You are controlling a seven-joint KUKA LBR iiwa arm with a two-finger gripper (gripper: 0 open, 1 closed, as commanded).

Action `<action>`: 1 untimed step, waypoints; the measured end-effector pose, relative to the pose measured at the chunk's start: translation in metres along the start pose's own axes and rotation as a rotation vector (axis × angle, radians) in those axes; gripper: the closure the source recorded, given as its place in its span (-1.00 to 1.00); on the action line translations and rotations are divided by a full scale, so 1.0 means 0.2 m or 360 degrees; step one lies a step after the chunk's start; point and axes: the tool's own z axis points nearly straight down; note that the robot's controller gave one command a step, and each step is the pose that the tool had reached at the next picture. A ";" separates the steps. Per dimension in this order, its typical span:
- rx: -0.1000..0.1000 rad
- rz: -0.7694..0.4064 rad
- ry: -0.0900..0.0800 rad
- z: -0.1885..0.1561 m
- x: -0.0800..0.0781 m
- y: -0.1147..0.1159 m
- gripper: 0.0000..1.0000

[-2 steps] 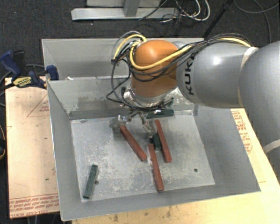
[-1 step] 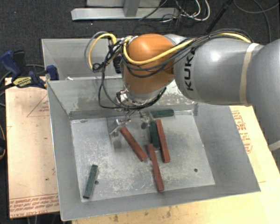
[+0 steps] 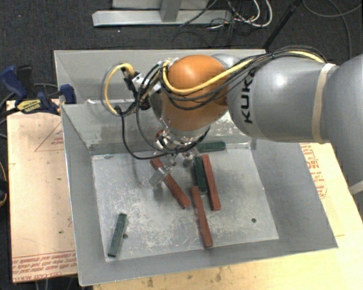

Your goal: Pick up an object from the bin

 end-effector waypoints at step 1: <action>0.0002 0.0001 -0.0002 0.00 0.00 0.00 1.00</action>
Offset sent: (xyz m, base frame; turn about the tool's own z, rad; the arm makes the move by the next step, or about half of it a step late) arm 0.0000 0.0000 0.0000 0.0000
